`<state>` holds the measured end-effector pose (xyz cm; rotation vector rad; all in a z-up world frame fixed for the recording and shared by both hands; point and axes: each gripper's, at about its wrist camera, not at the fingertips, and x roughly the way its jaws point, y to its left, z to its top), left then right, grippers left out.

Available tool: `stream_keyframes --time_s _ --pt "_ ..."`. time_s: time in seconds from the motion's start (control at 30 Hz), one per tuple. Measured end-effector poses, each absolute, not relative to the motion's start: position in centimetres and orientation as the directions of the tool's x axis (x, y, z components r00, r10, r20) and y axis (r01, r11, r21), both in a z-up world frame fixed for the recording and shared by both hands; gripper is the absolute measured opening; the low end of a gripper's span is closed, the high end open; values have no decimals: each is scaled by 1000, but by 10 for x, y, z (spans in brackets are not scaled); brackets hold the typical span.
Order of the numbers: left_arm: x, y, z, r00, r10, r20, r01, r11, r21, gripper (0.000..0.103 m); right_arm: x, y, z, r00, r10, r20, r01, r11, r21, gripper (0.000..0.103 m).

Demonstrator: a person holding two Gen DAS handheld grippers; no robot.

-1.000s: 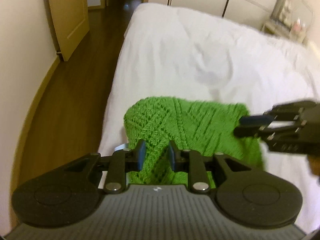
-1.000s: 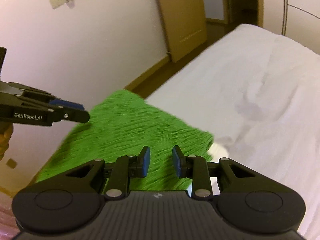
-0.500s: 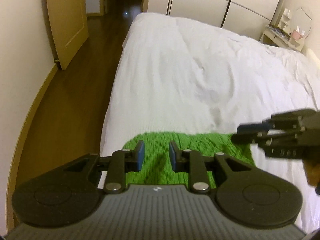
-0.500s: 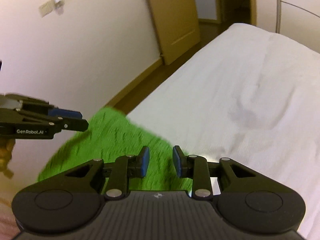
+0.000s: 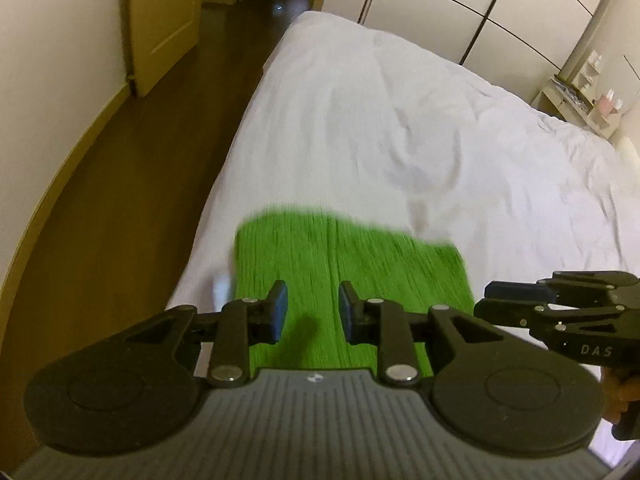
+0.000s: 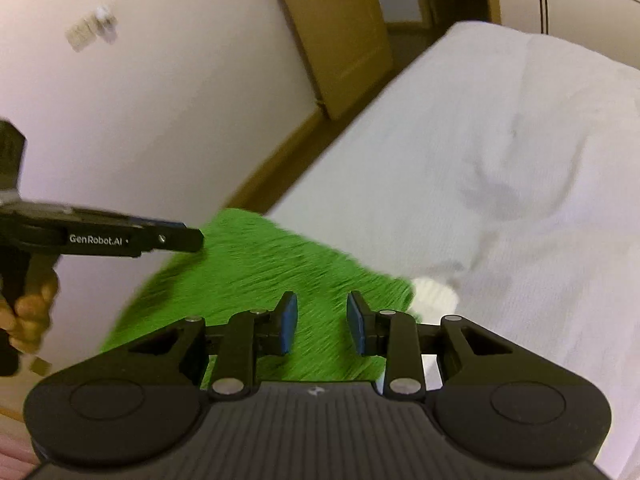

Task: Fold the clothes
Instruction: 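Carry the vest with both tools and lay it onto the blue-white cloth stack, then open both tools and release the vest on the stack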

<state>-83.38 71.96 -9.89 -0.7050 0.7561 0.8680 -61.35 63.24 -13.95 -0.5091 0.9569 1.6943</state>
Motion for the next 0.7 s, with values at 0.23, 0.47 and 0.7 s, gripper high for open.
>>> stream_keyframes --time_s 0.23,0.47,0.7 --pt "-860 633 -111 379 333 -864 -892 380 -245 23 -663 551 -138 -417 483 -770 -909 -211 359 33" --pt "-854 621 -129 298 374 -878 -922 350 -164 27 -696 550 -178 -352 410 -841 -923 -303 239 40" --pt "-847 578 -70 216 449 -867 -963 246 -113 35 -667 534 -137 -343 488 -803 -936 -248 249 42"
